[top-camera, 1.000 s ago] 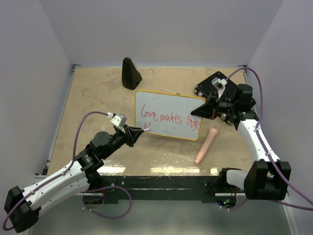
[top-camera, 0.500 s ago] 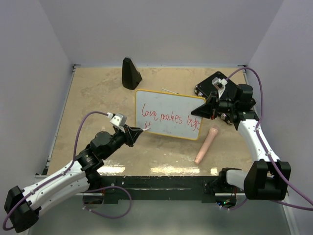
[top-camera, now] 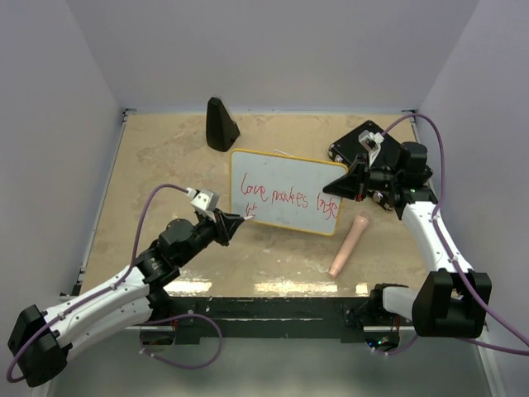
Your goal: Write a sentence on the whiteboard
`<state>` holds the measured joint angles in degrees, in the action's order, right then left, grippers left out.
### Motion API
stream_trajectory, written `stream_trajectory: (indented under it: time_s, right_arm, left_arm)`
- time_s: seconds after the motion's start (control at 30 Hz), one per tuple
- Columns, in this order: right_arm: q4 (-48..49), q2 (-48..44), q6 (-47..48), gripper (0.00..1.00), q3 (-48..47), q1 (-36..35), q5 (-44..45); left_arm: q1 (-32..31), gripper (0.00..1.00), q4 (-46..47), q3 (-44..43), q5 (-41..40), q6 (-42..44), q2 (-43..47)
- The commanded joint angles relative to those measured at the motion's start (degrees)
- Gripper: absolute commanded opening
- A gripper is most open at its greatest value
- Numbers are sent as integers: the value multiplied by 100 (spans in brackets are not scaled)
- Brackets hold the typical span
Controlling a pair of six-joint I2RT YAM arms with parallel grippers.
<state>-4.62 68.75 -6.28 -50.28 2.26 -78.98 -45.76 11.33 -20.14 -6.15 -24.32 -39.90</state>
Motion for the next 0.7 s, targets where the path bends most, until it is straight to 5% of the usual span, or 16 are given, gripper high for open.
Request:
stream_trajectory:
  time_s: [0.0, 0.67]
  right_arm:
    - [190, -55, -66, 0, -96, -6, -487]
    - [199, -46, -66, 0, -96, -7, -496]
  left_arm:
    - [41, 0, 475, -280, 70, 146, -132]
    - [41, 0, 396, -350, 26, 173, -53]
